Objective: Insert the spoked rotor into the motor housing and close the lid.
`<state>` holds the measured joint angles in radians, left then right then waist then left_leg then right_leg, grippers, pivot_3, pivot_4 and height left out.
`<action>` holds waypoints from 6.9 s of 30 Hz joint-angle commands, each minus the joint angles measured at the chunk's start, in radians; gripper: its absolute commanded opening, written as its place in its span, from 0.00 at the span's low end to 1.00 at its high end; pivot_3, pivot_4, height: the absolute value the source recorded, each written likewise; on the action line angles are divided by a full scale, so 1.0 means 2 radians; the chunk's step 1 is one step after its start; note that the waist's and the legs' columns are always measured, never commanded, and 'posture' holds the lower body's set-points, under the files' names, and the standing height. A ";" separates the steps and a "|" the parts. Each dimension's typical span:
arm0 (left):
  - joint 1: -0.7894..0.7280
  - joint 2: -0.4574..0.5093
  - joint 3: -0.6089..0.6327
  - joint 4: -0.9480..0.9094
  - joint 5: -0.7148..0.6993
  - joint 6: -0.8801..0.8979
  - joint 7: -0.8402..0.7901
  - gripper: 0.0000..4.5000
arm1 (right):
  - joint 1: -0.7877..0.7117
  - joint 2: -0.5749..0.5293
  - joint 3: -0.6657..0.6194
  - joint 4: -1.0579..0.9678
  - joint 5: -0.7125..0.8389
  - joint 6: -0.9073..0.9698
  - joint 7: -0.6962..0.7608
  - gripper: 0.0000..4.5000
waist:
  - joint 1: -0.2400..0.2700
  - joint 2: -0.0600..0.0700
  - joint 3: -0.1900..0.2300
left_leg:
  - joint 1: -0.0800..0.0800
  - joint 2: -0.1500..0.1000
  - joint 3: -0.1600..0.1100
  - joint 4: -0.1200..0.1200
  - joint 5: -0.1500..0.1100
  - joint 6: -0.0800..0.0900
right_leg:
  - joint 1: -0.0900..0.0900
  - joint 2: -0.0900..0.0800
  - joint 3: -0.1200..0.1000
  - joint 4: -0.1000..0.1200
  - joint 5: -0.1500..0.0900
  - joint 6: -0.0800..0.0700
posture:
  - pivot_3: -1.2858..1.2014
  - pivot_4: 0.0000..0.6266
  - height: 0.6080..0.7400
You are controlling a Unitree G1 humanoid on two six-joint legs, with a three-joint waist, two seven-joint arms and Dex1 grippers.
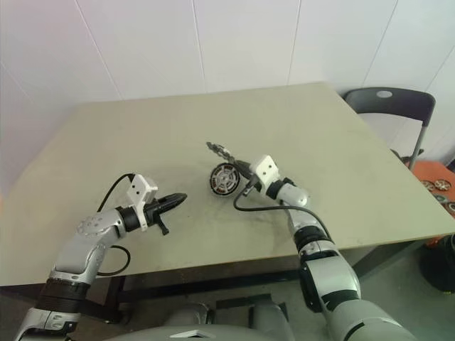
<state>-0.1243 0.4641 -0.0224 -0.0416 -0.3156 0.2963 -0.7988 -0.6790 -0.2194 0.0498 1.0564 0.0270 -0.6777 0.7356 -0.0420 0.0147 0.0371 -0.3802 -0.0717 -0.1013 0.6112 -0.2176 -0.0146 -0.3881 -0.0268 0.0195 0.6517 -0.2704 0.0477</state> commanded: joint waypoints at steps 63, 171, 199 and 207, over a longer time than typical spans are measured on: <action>-0.039 -0.015 -0.007 0.001 -0.023 -0.004 -0.034 0.00 | 0.039 -0.157 0.033 -0.285 0.105 0.461 0.201 0.99 | 0.027 -0.006 0.004 | -0.005 0.000 0.000 0.001 0.000 0.000 | -0.004 -0.001 0.000 -0.001 -0.001 -0.002 | 0.52 0.00 1.00; -0.033 -0.022 -0.019 0.012 -0.013 -0.016 -0.028 0.00 | 0.041 -0.166 0.060 -0.359 0.052 0.501 0.222 0.68 | 0.016 -0.006 0.004 | -0.003 0.001 0.001 0.001 -0.001 0.000 | -0.003 -0.001 0.000 -0.001 -0.001 -0.001 | 0.52 0.00 1.00; -0.036 -0.026 -0.021 0.016 -0.008 -0.019 -0.027 0.00 | 0.077 -0.125 0.057 -0.326 0.049 0.461 0.166 0.68 | 0.011 -0.007 0.004 | 0.003 0.001 0.001 0.001 -0.001 0.000 | 0.003 0.000 0.000 0.000 -0.003 0.000 | 0.52 0.00 1.00; -0.037 -0.026 -0.020 0.018 -0.007 -0.019 -0.029 0.00 | 0.074 -0.123 0.054 -0.299 0.047 0.440 0.176 0.68 | 0.010 -0.007 0.004 | 0.005 0.002 0.001 0.001 -0.001 0.000 | 0.004 0.000 0.000 0.000 -0.003 0.000 | 0.52 0.00 1.00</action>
<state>-0.1728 0.4093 -0.0658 0.0019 -0.3275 0.2748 -0.8500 -0.5181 -0.4811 0.1530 0.4359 0.1321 0.2162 1.1081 -0.0213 0.0004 0.0456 -0.3712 -0.0684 -0.0997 0.6134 -0.2190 -0.0147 -0.3797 -0.0268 0.0186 0.6515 -0.2756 0.0482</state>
